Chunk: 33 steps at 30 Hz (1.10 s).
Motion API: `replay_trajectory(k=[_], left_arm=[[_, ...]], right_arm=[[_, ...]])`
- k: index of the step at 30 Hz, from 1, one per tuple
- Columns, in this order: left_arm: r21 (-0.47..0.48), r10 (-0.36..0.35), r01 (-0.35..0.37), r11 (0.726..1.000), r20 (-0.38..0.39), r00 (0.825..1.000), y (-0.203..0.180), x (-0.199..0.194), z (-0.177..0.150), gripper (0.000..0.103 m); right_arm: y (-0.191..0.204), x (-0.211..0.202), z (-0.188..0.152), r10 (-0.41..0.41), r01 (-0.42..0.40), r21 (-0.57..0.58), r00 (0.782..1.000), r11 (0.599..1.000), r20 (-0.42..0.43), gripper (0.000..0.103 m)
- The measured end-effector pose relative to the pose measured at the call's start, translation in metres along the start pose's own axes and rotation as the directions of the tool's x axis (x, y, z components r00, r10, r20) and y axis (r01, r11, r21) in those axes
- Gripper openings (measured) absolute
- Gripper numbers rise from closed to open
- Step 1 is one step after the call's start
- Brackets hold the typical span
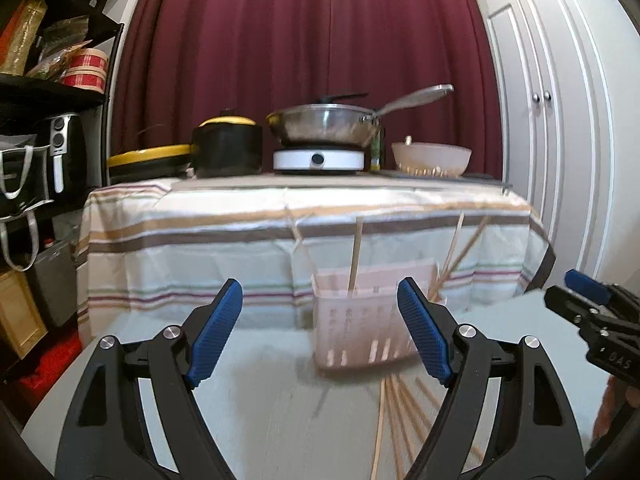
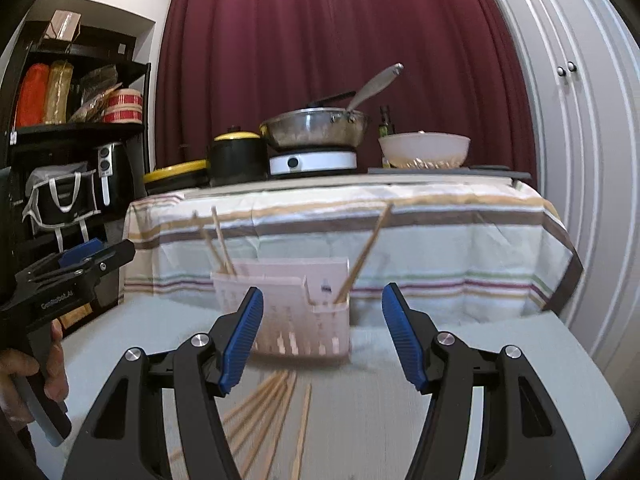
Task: Organize utensils
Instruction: 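Move both open tools back toward the remaining chopsticks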
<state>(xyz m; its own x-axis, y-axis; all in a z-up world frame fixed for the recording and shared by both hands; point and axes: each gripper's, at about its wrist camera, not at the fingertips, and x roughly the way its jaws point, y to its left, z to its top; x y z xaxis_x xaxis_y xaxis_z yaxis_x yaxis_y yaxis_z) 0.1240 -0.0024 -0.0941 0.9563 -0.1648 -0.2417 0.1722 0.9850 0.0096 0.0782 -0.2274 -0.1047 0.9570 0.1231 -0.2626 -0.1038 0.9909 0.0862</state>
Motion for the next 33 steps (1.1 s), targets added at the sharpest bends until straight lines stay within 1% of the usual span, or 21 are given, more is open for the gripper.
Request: replay_trajectory(k=[5, 9, 11, 12, 15, 16, 18, 21, 23, 24, 26, 27, 28, 29, 31, 33], left_arm=[[0.002, 0.013, -0.013, 1.000, -0.077, 0.997, 0.001, -0.017, -0.043, 0.078], [-0.015, 0.012, -0.015, 1.000, -0.166, 0.986, 0.006, -0.027, -0.083, 0.077], [-0.011, 0.019, -0.021, 1.000, -0.196, 0.980, 0.006, -0.030, -0.098, 0.075], [-0.013, 0.017, -0.020, 1.000, -0.216, 0.976, 0.007, -0.033, -0.108, 0.072], [-0.016, 0.010, -0.014, 1.000, -0.252, 0.968, 0.006, -0.037, -0.127, 0.069], [-0.012, 0.010, -0.013, 1.000, -0.264, 0.965, 0.005, -0.038, -0.132, 0.065], [-0.006, 0.008, -0.010, 1.000, -0.296, 0.955, 0.003, -0.037, -0.144, 0.062], [-0.014, 0.003, -0.007, 1.000, -0.322, 0.947, 0.002, -0.036, -0.153, 0.059], [-0.022, -0.005, -0.002, 1.000, -0.333, 0.943, 0.001, -0.035, -0.157, 0.058], [-0.027, -0.013, 0.004, 1.000, -0.340, 0.940, 0.000, -0.033, -0.159, 0.055], [-0.029, -0.021, 0.011, 1.000, -0.352, 0.936, -0.003, -0.030, -0.162, 0.052], [-0.031, -0.025, 0.015, 0.999, -0.356, 0.934, -0.003, -0.029, -0.164, 0.051], [-0.033, -0.030, 0.019, 0.999, -0.360, 0.932, -0.004, -0.028, -0.165, 0.049], [-0.035, -0.034, 0.023, 0.999, -0.363, 0.931, -0.005, -0.027, -0.166, 0.048], [-0.036, -0.042, 0.031, 0.999, -0.370, 0.928, -0.008, -0.026, -0.169, 0.048], [-0.034, -0.049, 0.039, 0.999, -0.372, 0.927, -0.010, -0.025, -0.170, 0.047]], right_arm=[[0.000, -0.021, -0.039, -0.022, 0.023, 0.008, 0.999, 1.000, -0.043, 0.061], [0.003, -0.030, -0.071, -0.022, 0.022, 0.000, 0.994, 1.000, -0.107, 0.059], [0.005, -0.032, -0.085, -0.017, 0.017, -0.007, 0.990, 1.000, -0.138, 0.058], [0.006, -0.034, -0.090, -0.015, 0.014, -0.009, 0.989, 1.000, -0.146, 0.058], [0.008, -0.036, -0.108, -0.001, 0.000, -0.004, 0.983, 1.000, -0.182, 0.054], [0.008, -0.035, -0.115, 0.006, -0.006, 0.001, 0.981, 1.000, -0.196, 0.052], [0.010, -0.032, -0.125, 0.019, -0.018, 0.007, 0.975, 1.000, -0.222, 0.050], [0.012, -0.028, -0.137, 0.034, -0.032, 0.010, 0.966, 0.999, -0.256, 0.044], [0.013, -0.025, -0.144, 0.030, -0.030, 0.006, 0.961, 1.000, -0.274, 0.043], [0.013, -0.023, -0.146, 0.030, -0.029, 0.008, 0.959, 1.000, -0.282, 0.042], [0.012, -0.021, -0.151, 0.034, -0.031, 0.016, 0.953, 0.999, -0.300, 0.038], [0.012, -0.019, -0.152, 0.039, -0.035, 0.018, 0.949, 0.999, -0.312, 0.032], [0.013, -0.019, -0.154, 0.041, -0.037, 0.018, 0.948, 0.999, -0.317, 0.030], [0.013, -0.019, -0.154, 0.041, -0.038, 0.016, 0.947, 0.999, -0.318, 0.030], [0.012, -0.020, -0.155, 0.042, -0.038, 0.020, 0.948, 0.999, -0.317, 0.029], [0.012, -0.019, -0.156, 0.044, -0.039, 0.022, 0.947, 0.999, -0.318, 0.025]])
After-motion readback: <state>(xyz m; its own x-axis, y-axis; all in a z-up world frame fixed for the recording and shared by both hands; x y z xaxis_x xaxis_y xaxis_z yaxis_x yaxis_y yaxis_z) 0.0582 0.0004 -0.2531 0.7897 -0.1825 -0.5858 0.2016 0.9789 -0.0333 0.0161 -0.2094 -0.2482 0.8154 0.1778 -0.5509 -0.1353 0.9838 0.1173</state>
